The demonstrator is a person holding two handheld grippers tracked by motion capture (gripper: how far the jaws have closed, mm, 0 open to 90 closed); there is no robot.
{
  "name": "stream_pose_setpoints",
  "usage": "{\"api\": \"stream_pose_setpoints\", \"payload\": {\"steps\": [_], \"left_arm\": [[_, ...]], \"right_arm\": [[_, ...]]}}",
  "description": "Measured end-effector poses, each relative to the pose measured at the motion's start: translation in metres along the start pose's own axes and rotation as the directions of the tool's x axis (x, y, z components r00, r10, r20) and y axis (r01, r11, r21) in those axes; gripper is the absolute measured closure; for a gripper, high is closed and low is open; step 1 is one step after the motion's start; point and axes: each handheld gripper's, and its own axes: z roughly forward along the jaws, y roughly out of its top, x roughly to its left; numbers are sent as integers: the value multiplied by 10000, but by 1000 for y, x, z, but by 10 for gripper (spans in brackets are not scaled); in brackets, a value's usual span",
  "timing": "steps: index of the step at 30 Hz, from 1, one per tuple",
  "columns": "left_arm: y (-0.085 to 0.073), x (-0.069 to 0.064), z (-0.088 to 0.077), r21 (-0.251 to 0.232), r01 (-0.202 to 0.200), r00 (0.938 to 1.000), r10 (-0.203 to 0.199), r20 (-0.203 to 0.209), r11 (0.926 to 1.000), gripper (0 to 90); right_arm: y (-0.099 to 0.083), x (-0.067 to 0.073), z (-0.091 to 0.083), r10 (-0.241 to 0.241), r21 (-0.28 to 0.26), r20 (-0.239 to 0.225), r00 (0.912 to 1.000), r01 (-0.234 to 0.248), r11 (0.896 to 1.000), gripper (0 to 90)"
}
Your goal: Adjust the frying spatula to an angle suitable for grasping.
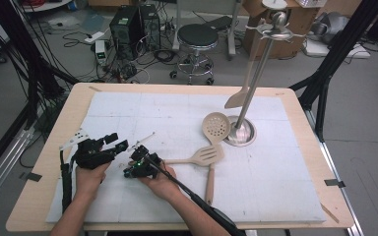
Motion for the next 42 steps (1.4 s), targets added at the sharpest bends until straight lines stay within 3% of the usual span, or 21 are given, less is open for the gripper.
{"api": "stream_pose_setpoints", "payload": {"steps": [2, 4, 7, 9, 11, 13, 15, 17, 23, 24, 26, 29, 32, 42], "left_arm": [[0, 0, 0, -19, -16, 10000, 16, 19, 10000, 324], [0, 0, -1, -44, -33, 10000, 33, -5, 10000, 325], [0, 0, -1, -29, -21, 10000, 21, -12, 10000, 325], [0, 1, -1, -31, -1, 10000, 1, -29, 10000, 325], [0, 1, -2, -45, -6, 10000, 6, -31, 10000, 326], [0, 1, -3, -29, -34, 10000, 33, -51, 10000, 326], [0, 1, -3, -58, 21, 10000, -21, -51, 10000, 327], [0, 1, -4, -75, 13, 10000, -13, -57, 10000, 327], [0, 2, -4, -69, 24, 10000, -25, -78, 10000, 329], [0, 2, -4, -74, 24, 10000, -24, -75, 10000, 329], [0, 2, -4, -94, 52, 10000, -53, -80, 9999, 330], [0, 2, -4, -78, 14, 10000, -15, -65, 10000, 330], [0, 1, -5, -108, 52, 10000, -53, -70, 9999, 331], [-1, 2, -5, -89, 74, 10000, -74, -65, 9999, 333]], "right_arm": [[1, 0, 0, -118, -133, 295, 9995, 122, 9998, 900], [1, -1, 0, 66, -286, 506, 9987, -52, 9996, 900], [3, -4, -2, 122, -808, 940, 9955, -46, 9967, 900], [5, -6, -2, 128, -781, 1350, 9908, -23, 9969, 900], [6, -9, -2, 240, -853, 1441, 9893, -117, 9963, 900], [7, -10, -2, 61, -792, 1745, 9846, 78, 9968, 900], [7, -10, -2, 12, -743, 2139, 9769, 150, 9971, 900], [8, -14, -5, -24, -852, 2749, 9615, 268, 9960, 900], [11, -37, -19, 726, -1291, 3202, 9446, -324, 9911, 900], [11, -40, -22, 783, -1305, 3443, 9356, -349, 9908, 900], [12, -49, -26, 1338, -1459, 2997, 9446, -932, 9849, 900], [11, -57, -31, 1564, -1572, 3068, 9388, -1121, 9812, 900], [12, -61, -33, 1421, -1564, 3509, 9256, -917, 9834, 900], [11, -85, -47, 2502, -1996, 3890, 8866, -1840, 9624, 900]]}}
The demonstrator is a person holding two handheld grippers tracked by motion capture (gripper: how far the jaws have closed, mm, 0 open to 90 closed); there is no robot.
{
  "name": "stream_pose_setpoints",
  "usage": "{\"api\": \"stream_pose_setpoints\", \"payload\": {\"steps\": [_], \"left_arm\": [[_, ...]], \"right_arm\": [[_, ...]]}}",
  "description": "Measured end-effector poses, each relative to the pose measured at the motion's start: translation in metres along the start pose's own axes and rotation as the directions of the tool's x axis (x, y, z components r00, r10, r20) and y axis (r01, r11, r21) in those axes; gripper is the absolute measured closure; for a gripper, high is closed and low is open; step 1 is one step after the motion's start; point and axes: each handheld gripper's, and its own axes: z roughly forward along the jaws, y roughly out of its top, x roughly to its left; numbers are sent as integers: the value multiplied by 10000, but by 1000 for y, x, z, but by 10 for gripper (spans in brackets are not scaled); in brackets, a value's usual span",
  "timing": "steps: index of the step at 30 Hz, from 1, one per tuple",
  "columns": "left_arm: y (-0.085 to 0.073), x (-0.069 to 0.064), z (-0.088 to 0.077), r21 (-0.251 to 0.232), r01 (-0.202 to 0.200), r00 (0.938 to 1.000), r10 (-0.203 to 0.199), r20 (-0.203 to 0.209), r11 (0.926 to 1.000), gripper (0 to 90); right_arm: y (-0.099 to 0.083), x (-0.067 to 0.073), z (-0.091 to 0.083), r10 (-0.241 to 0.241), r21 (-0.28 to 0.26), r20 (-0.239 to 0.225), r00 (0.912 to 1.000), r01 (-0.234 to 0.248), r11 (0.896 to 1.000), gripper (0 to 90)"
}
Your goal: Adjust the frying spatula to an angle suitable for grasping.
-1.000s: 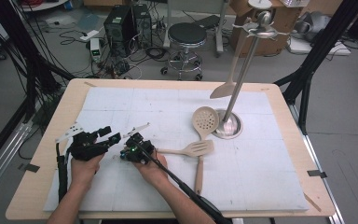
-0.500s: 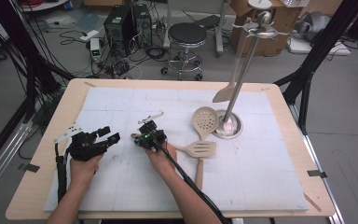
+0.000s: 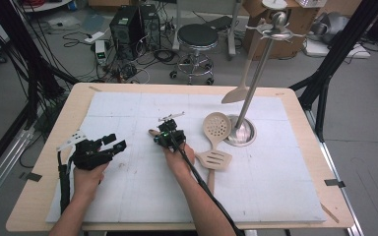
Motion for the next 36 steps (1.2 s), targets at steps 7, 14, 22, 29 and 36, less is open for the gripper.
{"api": "stream_pose_setpoints", "payload": {"steps": [7, 14, 22, 29, 36], "left_arm": [[0, 1, -1, -23, 0, 10000, 0, -29, 10000, 334], [0, 1, -1, -5, -7, 10000, 7, -18, 10000, 334], [0, 0, 0, 40, -13, 10000, 13, -2, 10000, 336], [-1, 0, 1, 88, -13, 10000, 13, -5, 10000, 336], [-1, -1, 2, 114, -41, 10000, 41, 15, 9999, 336]], "right_arm": [[6, -24, -5, 699, 94, 563, 9960, -705, 9975, 900], [8, -39, -14, 1075, 175, 805, 9909, -1092, 9939, 900], [6, -57, -29, 1431, 4, 1039, 9842, -1440, 9896, 900], [-7, -76, -38, 2861, 68, -1167, 9511, -2873, 9578, 792], [-5, -86, -58, 2990, 560, -1549, 9416, -2938, 9542, 598]]}}
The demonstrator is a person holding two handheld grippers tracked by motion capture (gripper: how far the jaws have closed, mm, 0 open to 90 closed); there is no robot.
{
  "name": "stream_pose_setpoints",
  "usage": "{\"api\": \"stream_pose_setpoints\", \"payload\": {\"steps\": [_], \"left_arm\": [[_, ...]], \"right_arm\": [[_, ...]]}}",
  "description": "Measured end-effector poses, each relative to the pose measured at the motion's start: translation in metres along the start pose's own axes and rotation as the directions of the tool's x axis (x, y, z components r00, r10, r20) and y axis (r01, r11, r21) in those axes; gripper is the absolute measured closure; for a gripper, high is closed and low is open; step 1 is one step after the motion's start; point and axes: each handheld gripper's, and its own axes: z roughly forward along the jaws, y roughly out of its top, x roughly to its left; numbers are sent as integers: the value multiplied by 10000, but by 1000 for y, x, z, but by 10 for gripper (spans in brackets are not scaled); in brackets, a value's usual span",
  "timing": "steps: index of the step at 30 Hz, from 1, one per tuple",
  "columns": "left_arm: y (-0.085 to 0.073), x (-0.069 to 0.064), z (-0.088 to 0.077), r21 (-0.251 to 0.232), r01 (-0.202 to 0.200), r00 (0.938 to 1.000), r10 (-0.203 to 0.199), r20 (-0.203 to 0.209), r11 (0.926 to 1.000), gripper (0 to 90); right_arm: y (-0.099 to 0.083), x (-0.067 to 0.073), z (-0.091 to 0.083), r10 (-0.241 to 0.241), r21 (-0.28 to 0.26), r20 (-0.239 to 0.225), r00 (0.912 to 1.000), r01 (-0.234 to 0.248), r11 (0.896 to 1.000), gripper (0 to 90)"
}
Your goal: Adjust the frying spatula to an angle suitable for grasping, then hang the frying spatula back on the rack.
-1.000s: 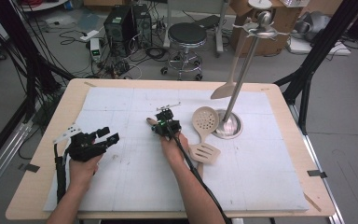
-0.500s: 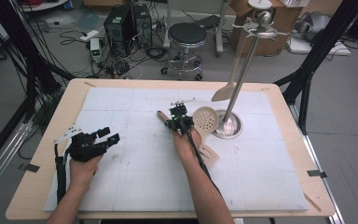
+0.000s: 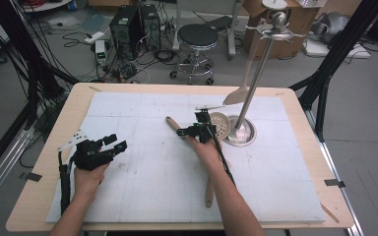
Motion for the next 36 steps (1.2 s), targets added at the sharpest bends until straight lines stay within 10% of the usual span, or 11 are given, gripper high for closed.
{"api": "stream_pose_setpoints", "payload": {"steps": [23, 36], "left_arm": [[0, -2, 3, 91, -75, 10000, 75, -19, 9999, 337], [0, -2, 4, 61, -66, 10000, 66, -1, 10000, 337]], "right_arm": [[-15, -10, -22, -601, 964, 490, 9970, 551, 9938, 623], [-21, 0, -8, -1712, 1642, 1559, 9728, 1453, 9757, 629]]}}
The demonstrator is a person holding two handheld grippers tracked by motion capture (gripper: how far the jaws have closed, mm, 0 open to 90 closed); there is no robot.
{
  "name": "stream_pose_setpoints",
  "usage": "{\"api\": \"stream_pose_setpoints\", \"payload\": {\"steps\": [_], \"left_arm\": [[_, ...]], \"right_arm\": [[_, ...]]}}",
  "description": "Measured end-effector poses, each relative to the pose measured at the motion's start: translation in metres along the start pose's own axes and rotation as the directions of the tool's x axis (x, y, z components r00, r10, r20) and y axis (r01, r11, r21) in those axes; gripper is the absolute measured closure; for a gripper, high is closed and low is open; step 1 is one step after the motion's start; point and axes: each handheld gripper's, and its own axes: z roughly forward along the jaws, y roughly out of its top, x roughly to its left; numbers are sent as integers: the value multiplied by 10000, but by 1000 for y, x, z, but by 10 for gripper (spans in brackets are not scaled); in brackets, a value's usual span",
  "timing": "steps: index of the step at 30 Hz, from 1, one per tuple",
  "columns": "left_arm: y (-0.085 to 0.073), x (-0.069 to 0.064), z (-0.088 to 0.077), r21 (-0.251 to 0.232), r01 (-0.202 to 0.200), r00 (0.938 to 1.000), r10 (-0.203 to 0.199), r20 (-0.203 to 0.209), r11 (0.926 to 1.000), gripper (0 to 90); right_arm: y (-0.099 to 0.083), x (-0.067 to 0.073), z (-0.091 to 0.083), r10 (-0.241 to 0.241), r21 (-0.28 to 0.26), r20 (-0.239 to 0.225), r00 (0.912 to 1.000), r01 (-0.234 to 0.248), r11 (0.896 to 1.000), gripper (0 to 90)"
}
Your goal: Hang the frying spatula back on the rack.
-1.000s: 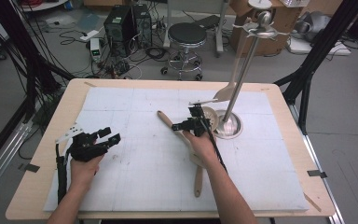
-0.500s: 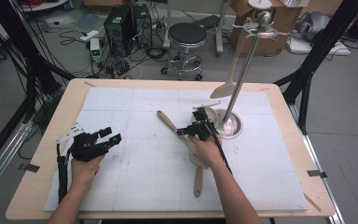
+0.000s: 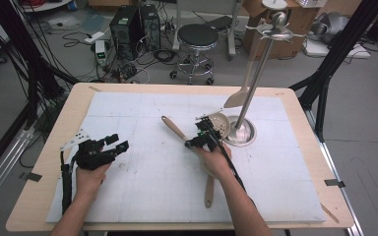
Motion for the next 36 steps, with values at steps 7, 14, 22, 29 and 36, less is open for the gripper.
{"api": "stream_pose_setpoints", "payload": {"steps": [7, 14, 22, 29, 36], "left_arm": [[0, 0, 0, 39, -10, 10000, 10, 49, 10000, 337], [0, -1, 1, 89, -27, 10000, 26, 68, 10000, 337], [0, -2, 1, 93, -22, 10000, 21, 76, 10000, 338], [-1, 0, 1, 49, 30, 10000, -30, -3, 10000, 338], [0, 1, 0, 21, 31, 10000, -31, -11, 10000, 339]], "right_arm": [[-1, 17, 5, -1220, 112, 892, 9885, 1215, 9925, 738], [-3, 23, 8, -2201, 63, 1442, 9647, 2216, 9751, 727], [-8, 24, 8, -2356, -206, 1570, 9591, 2417, 9701, 755], [-7, 21, 6, -2293, -357, 1544, 9610, 2373, 9708, 769], [-6, 12, -2, -1593, -791, 1051, 9816, 1679, 9826, 786]]}}
